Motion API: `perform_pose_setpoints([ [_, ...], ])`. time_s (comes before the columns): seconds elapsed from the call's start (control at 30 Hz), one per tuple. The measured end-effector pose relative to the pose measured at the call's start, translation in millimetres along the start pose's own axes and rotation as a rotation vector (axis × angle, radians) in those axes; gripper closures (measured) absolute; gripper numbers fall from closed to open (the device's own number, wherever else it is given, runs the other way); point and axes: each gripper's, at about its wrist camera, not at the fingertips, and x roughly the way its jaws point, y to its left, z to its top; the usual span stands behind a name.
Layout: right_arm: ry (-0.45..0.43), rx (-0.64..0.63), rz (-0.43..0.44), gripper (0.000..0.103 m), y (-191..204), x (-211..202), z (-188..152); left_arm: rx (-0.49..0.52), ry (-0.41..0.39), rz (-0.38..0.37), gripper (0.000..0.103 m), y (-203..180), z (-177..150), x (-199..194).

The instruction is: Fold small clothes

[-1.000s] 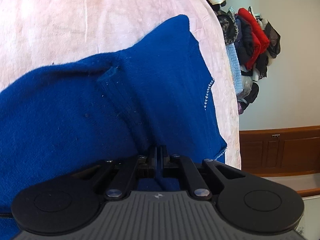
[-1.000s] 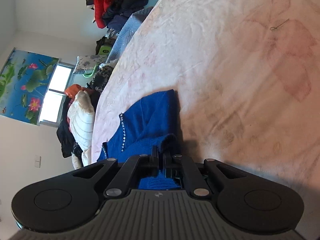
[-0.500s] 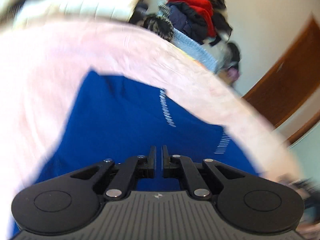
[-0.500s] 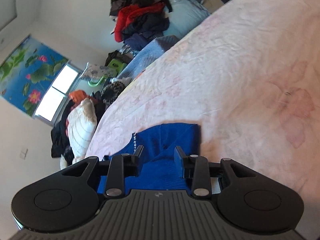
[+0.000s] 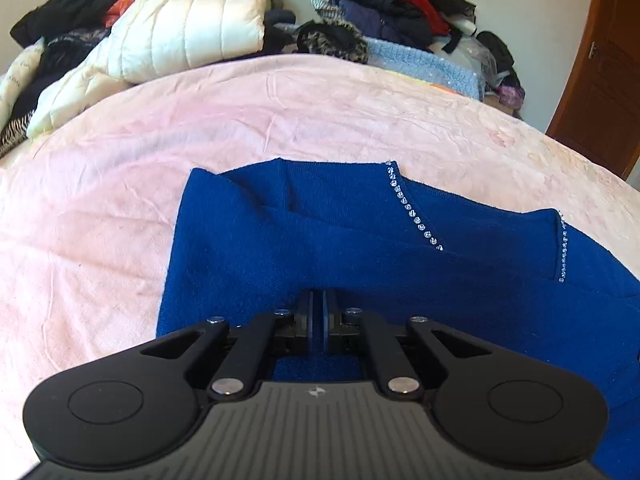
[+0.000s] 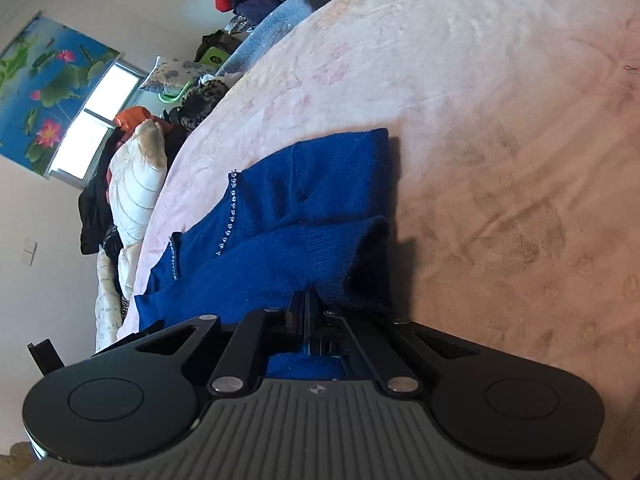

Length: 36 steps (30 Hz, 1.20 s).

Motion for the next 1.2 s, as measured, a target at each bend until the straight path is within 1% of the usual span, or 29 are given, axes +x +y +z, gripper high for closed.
perform_pose_setpoints([
  [0.03, -0.009, -0.017, -0.014, 0.093, 6, -5, -3, -0.024, 0.022, -0.016, 0.098, 5, 2, -5],
  [0.07, -0.031, -0.046, -0.017, 0.081, 14, -13, -9, -0.056, 0.033, -0.033, 0.097, 14, 3, -14],
  [0.1, -0.044, -0.074, -0.01, 0.074, 22, -21, -15, -0.09, 0.031, -0.055, 0.097, 23, 2, -27],
  [0.13, -0.049, -0.098, 0.003, 0.07, 29, -30, -21, -0.127, 0.01, -0.089, 0.095, 36, -2, -45],
  [0.2, -0.057, -0.137, 0.065, 0.061, 42, -51, -37, -0.18, -0.056, -0.151, 0.082, 60, -14, -85],
  [0.23, -0.046, -0.158, 0.101, 0.058, 46, -58, -45, -0.194, -0.086, -0.165, 0.059, 69, -22, -103],
  [0.27, -0.024, -0.181, 0.13, 0.052, 51, -62, -53, -0.203, -0.117, -0.165, 0.032, 77, -31, -121],
  [0.3, 0.0, -0.2, 0.141, 0.049, 56, -62, -61, -0.207, -0.16, -0.163, 0.024, 82, -42, -137],
  [0.33, 0.017, -0.225, 0.134, 0.049, 60, -60, -68, -0.196, -0.193, -0.17, 0.023, 84, -51, -151],
  [0.37, 0.037, -0.253, 0.121, 0.049, 64, -57, -74, -0.176, -0.196, -0.175, 0.023, 84, -60, -161],
  [0.43, 0.082, -0.285, 0.069, 0.049, 69, -44, -87, -0.179, -0.193, -0.195, 0.023, 84, -77, -177],
  [0.47, 0.102, -0.293, 0.049, 0.049, 71, -39, -94, -0.182, -0.183, -0.218, 0.023, 84, -86, -182],
  [0.53, 0.143, -0.307, 0.02, 0.045, 71, -32, -111, -0.207, -0.155, -0.275, 0.023, 84, -105, -190],
  [0.57, 0.137, -0.314, 0.015, 0.043, 70, -33, -119, -0.216, -0.135, -0.301, 0.023, 83, -116, -191],
  [0.6, 0.111, -0.316, 0.023, 0.04, 69, -40, -128, -0.226, -0.109, -0.315, 0.023, 83, -126, -192],
  [0.7, 0.091, -0.245, 0.043, 0.038, 58, -62, -146, -0.24, -0.028, -0.35, 0.023, 80, -154, -188],
  [0.77, 0.084, -0.201, 0.05, 0.037, 50, -79, -161, -0.234, 0.008, -0.333, 0.023, 79, -169, -185],
  [0.8, 0.078, -0.188, 0.049, 0.037, 47, -87, -171, -0.234, 0.026, -0.337, 0.023, 79, -175, -184],
  [0.83, 0.075, -0.179, 0.05, 0.037, 45, -95, -180, -0.238, 0.051, -0.353, 0.023, 80, -181, -182],
  [0.93, 0.068, -0.152, 0.056, 0.036, 41, -118, -209, -0.239, 0.085, -0.38, 0.023, 83, -195, -187],
  [1.0, 0.079, -0.139, 0.06, 0.035, 38, -129, -228, -0.225, 0.11, -0.381, 0.023, 89, -203, -192],
  [1.07, 0.089, -0.151, 0.048, 0.036, 38, -140, -245, -0.237, 0.104, -0.364, 0.023, 102, -210, -202],
  [1.13, 0.087, -0.165, 0.035, 0.035, 37, -154, -259, -0.261, 0.093, -0.314, 0.023, 125, -217, -215],
  [1.17, 0.087, -0.163, 0.028, 0.035, 35, -161, -265, -0.274, 0.08, -0.309, 0.022, 138, -220, -221],
  [1.2, 0.084, -0.158, 0.023, 0.035, 32, -168, -271, -0.291, 0.072, -0.27, 0.022, 150, -223, -228],
])
